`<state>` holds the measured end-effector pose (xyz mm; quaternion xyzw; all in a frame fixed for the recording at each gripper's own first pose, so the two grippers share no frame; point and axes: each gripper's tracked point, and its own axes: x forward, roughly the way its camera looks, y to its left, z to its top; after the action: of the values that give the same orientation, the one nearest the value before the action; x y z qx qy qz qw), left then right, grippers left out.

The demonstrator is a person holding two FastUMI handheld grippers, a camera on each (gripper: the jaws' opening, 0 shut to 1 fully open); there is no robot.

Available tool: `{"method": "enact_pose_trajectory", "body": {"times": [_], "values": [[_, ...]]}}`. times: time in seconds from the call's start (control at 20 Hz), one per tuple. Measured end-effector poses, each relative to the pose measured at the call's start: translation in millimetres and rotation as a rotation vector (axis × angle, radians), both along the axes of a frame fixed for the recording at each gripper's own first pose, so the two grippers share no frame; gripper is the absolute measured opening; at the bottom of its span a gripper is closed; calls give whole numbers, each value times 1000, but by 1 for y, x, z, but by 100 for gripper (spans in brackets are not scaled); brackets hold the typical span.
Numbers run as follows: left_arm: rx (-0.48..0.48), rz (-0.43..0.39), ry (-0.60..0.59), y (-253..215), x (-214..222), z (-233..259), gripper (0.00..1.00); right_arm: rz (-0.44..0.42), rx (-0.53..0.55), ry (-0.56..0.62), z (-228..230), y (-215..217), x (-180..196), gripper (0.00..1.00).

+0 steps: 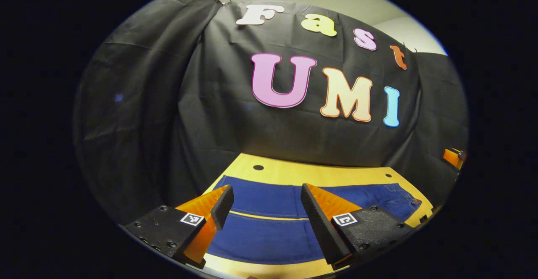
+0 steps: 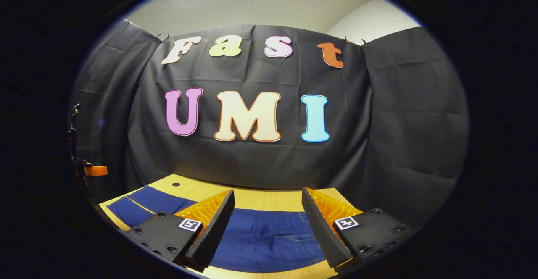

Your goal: Grasp the waist and the cuffs of the jeans and fold them to make the two legs overlap; first hold the waist and fold one-third of the jeans toward the cuffs, then hold the cuffs and fold the remaining one-third in the same direction to finish folding.

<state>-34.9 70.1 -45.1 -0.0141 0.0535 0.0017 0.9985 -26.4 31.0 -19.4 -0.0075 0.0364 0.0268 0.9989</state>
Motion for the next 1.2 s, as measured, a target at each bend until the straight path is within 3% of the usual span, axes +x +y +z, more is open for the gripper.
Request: {"method": "enact_pose_trajectory", "body": {"times": [0.3, 0.65, 0.9, 1.2], "values": [[-5, -155, 259, 23, -25, -78, 96, 6, -51, 54, -18, 7, -18, 99], [145, -309, 603, 50, -51, -158, 96, 27, -80, 129, -40, 20, -31, 99], [360, -437, 826, 71, -66, -201, 96, 49, -88, 138, -44, 30, -33, 99], [573, -559, 953, 88, -69, -214, 96, 56, -118, 188, -59, 32, -36, 100]]}}
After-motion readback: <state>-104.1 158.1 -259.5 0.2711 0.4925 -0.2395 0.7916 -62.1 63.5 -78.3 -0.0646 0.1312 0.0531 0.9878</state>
